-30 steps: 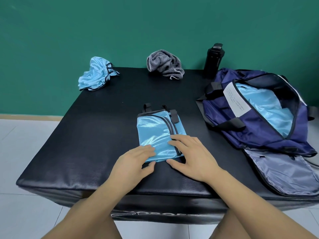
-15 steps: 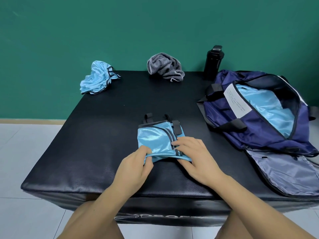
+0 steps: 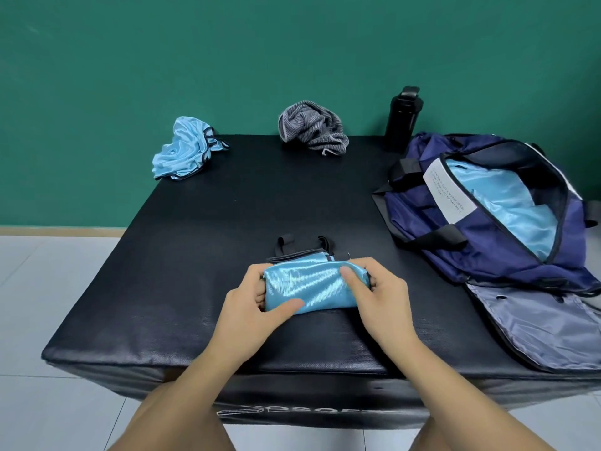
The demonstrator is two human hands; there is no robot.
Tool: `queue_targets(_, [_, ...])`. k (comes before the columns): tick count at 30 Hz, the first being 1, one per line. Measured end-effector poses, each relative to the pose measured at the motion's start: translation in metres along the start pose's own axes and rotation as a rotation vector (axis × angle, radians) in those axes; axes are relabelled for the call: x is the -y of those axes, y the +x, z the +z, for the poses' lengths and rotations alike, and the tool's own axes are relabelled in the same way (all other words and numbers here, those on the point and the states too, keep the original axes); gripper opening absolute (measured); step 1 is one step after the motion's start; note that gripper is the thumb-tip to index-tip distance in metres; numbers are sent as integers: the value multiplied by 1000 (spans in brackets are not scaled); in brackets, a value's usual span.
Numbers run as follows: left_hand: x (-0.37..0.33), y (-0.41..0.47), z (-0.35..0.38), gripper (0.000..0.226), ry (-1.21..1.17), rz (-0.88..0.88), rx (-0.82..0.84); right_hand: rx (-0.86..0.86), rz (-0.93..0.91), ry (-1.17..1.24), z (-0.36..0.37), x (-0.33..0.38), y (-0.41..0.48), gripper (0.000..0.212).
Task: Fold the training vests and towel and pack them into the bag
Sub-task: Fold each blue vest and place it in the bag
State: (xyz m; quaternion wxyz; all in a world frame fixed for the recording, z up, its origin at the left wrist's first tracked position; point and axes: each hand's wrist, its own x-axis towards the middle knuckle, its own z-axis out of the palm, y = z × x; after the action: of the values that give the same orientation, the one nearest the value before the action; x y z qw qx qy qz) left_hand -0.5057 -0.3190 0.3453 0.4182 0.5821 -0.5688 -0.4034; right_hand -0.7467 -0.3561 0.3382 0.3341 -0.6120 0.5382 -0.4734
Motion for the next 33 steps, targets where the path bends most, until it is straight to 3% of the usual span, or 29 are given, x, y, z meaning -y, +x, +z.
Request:
queue_targets(8, [0,6,-2,18,-111,-41,-67,17,1,-12,9,12,2,10])
queue_targets(10, [4,10,-2,20,-45,-52,-104,45,34,-15,9,9,2,12])
queue_targets(15, [5,19,10,51,104,-91,-277,-18,85,-119,14,4,5,10])
queue_targets(24, [5,37,25,40,395,-184,-424,-92,160,-396,26,-2,12,15])
queue_targets(33, [12,32,27,37,741,-73,-490,-62,43,-810,30,-6,15,21])
